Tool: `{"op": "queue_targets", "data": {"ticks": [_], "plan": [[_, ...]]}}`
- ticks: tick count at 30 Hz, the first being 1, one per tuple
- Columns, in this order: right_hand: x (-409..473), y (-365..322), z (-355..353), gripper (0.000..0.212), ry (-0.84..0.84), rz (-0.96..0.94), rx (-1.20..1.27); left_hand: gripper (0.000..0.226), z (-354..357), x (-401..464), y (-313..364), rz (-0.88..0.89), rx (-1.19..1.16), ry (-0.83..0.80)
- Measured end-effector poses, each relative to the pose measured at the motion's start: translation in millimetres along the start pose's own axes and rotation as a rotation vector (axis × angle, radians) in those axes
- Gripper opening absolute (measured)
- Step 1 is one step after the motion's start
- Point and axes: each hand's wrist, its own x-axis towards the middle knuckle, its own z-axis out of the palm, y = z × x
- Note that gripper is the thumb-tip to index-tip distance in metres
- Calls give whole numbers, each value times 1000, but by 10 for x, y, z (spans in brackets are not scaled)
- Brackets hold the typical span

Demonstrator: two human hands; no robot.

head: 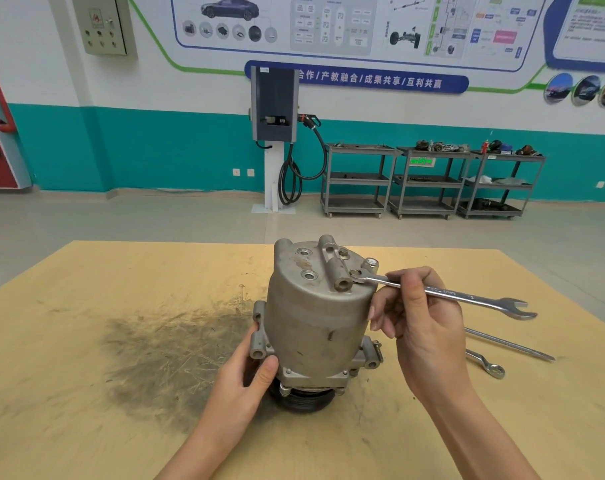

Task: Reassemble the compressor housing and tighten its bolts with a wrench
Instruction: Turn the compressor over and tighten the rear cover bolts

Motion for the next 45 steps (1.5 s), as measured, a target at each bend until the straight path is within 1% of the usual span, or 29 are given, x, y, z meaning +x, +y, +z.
{"op": "queue_targets", "data": {"ticks": [4, 8, 11, 13, 14, 16, 18, 21, 27, 29, 33, 35, 37, 40, 41, 43, 44, 45], "plan": [[-12, 11, 29, 33, 21, 24, 15, 110, -2, 1, -5, -1, 17, -2], [45, -8, -1, 30, 38, 150, 109, 83, 0, 3, -39, -19, 27, -3], [115, -19, -35, 30, 17, 245, 159, 82, 0, 12, -56, -21, 28, 1], [134, -21, -40, 29, 9, 260, 158, 77, -3, 18, -72, -13, 30, 0], [124, -16, -31, 30, 17, 238, 138, 80, -7, 20, -71, -5, 24, -4], [70, 6, 5, 33, 53, 137, 53, 99, -16, 20, -52, 16, 12, -6], [-1, 32, 45, 31, 78, 23, -35, 112, -14, 19, -43, 21, 10, -4], [-67, 44, 78, 26, 71, -46, -69, 118, -14, 17, -45, 30, -11, 2], [-58, 14, 79, 37, 59, -23, -78, 117, -6, 6, -17, 31, 3, -3], [-41, 10, 64, 40, 61, 12, -59, 110, 2, -2, -3, 28, 9, -5], [-18, 5, 42, 40, 40, 63, -13, 67, 13, 4, -46, 11, 27, -2], [-16, 14, 31, 35, 33, 79, 12, 59, 9, 4, -59, 4, 25, 7], [-15, 13, 26, 35, 23, 87, 33, 64, 10, -3, -45, 1, 30, 11], [-12, 6, 34, 40, 6, 106, 77, 63, 12, -11, -29, 7, 34, 1], [-11, 9, 37, 41, 4, 114, 89, 69, 10, -11, -15, 7, 36, -5], [-14, 19, 42, 42, 4, 117, 98, 98, 4, -8, 17, 7, 19, -8], [-14, 28, 40, 41, 6, 114, 106, 109, 0, -4, 24, 3, 19, -3], [-9, 37, 35, 40, 14, 120, 121, 114, 0, -6, 30, 1, 17, 1]]}}
